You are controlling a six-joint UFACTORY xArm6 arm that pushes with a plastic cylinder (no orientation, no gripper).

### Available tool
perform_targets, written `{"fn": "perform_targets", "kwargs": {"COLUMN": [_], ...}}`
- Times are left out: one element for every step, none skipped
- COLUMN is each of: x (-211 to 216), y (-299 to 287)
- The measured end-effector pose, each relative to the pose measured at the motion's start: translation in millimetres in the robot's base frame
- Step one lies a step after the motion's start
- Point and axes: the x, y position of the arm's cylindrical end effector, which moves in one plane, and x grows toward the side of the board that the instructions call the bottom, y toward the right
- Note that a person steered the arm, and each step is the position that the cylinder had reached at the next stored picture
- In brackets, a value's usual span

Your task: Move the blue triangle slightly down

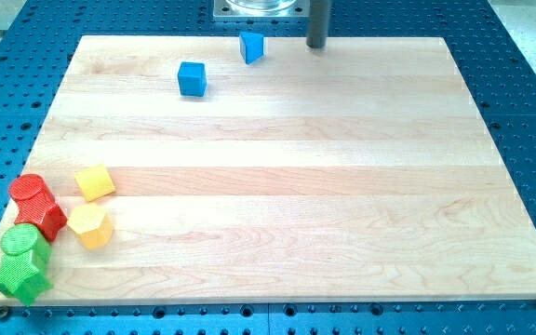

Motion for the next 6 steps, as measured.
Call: {"fn": "perform_targets", "kwargs": {"x": [0,60,153,172,136,98], "y": [-85,-113,-134,-152,-140,-173]}}
